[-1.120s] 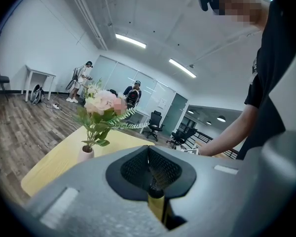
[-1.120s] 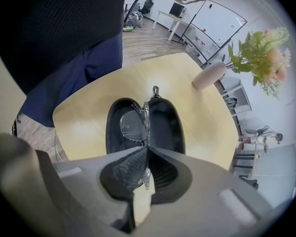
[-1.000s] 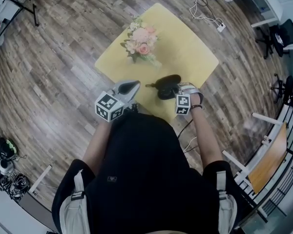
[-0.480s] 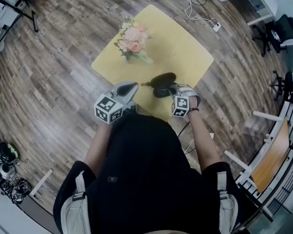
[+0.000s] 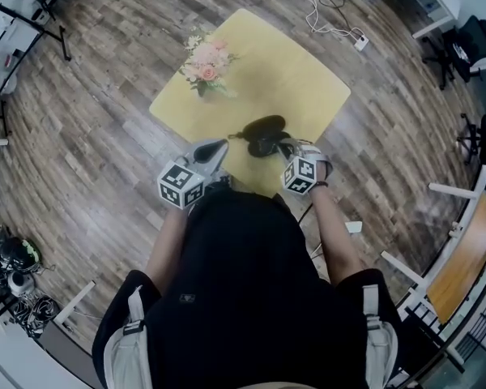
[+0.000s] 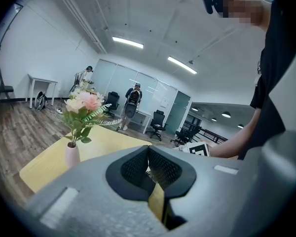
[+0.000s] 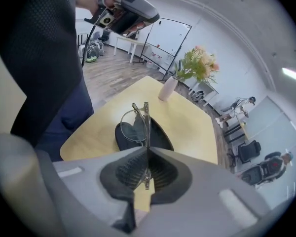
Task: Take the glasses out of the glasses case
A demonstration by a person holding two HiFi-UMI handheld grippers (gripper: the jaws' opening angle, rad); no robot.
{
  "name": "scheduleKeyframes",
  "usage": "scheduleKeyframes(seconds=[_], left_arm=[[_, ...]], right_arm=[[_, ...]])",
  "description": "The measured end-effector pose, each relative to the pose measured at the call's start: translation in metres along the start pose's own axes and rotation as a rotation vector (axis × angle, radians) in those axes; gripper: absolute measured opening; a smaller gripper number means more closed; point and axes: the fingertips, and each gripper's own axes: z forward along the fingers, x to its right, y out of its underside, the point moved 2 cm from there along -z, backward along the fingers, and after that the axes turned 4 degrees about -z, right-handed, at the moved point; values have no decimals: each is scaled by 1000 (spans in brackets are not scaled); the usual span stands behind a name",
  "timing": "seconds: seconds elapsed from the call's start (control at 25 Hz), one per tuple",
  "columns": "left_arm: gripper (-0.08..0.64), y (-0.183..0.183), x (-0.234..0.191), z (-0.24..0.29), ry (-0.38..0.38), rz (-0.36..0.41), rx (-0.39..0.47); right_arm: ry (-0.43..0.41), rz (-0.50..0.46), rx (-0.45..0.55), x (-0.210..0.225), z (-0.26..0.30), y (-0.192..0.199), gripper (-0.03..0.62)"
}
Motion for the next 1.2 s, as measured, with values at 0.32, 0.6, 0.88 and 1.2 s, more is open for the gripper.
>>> scheduleKeyframes(seconds=[0.32,0.6,0.88,1.2], left_arm=[[11,3,37,13,-22,19,-15],[11,1,58,18,-75,45,-14],[11,16,88,23,-99,52,-18],[11,32,124,15,-121,56,-3]], right_arm=[[39,308,145,1,-41,16,11],[57,372,221,9,-66,39,12],[99,400,349,9,-108,36,11],[82,413,455,-6,-139,28,11]])
